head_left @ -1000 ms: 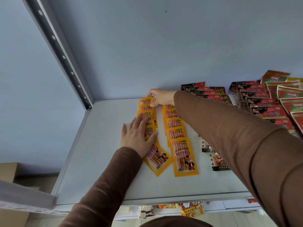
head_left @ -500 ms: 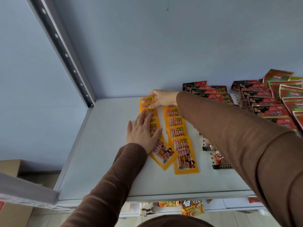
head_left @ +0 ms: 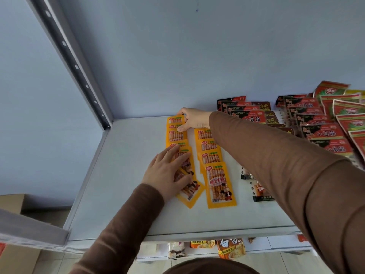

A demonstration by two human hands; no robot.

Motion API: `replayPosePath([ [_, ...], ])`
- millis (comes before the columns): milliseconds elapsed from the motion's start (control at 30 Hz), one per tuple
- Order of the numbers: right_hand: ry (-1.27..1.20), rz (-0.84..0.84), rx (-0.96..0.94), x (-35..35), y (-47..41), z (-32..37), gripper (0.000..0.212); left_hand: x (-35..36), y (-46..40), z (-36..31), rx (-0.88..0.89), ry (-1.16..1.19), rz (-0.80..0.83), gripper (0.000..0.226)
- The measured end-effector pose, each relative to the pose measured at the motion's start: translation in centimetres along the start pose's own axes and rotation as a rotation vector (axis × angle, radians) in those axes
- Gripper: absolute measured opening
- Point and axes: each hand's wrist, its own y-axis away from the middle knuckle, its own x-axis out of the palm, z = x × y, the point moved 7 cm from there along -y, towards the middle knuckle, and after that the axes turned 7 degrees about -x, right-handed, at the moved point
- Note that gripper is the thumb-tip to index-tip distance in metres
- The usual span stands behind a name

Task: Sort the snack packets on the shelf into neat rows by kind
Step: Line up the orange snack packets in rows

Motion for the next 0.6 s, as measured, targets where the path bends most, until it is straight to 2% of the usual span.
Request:
replayPosePath([
  [167, -0.001, -0.001, 0.003, 0.0, -0.3, 0.0, 0.073, -0.4, -1.2, 0.8, -0.001, -0.019, 0.023, 0.070],
  [333, -0.004, 0.005, 0.005, 0.0, -0.3, 0.0, 0.075, -0.4, -1.7, 1.0, 0.008, 0.004, 0.007, 0.074],
  [600, 0.140, 0.036, -0.027, 0.4, -0.4, -0.4, 0.096, -0.3, -1.2, 1.0, 0.005, 0.035, -0.004, 0.074],
])
